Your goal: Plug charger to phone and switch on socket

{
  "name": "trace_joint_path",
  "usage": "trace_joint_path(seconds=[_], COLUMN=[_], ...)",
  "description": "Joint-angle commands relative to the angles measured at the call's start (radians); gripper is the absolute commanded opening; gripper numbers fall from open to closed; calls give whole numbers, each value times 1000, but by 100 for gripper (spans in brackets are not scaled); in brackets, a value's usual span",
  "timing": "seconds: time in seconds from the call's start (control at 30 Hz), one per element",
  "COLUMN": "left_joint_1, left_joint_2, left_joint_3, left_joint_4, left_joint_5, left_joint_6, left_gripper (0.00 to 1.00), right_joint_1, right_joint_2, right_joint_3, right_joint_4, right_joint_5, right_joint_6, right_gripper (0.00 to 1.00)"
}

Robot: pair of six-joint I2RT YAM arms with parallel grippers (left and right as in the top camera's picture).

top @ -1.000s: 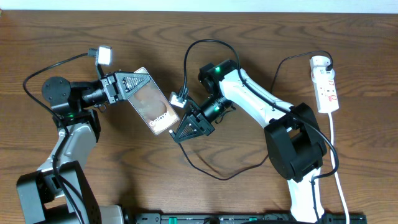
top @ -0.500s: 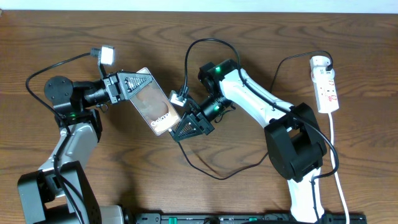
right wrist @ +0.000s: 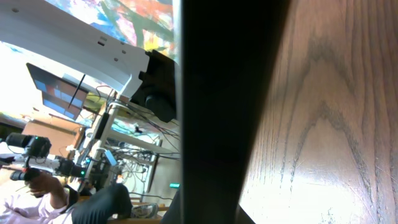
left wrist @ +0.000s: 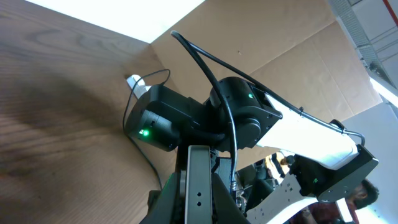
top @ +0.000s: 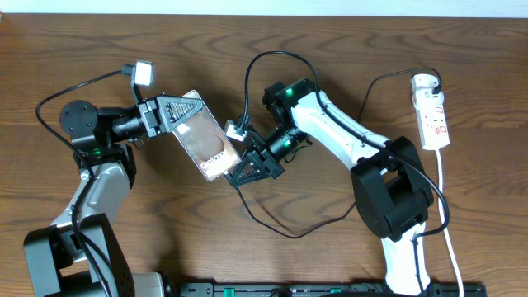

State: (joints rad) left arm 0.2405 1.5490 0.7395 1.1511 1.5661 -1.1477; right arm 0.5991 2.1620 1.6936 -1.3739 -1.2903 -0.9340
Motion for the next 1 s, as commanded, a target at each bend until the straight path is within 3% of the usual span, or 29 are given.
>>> trace_joint_path(seconds=[0.0, 0.97], left_joint_1=[-4, -4], left_joint_2=[-8, -8], left_joint_3=[9, 9], left_joint_4=[6, 6], left_joint_5=[5, 5], left_joint_6=[15, 30], left_gripper=[7, 7], right_joint_1=[4, -11], right_joint_2=[8, 8], right_joint_3=[20, 21], right_joint_4=[2, 1], right_joint_5=[-48, -63], right_joint_6=[-1, 0], right_gripper=[1, 1])
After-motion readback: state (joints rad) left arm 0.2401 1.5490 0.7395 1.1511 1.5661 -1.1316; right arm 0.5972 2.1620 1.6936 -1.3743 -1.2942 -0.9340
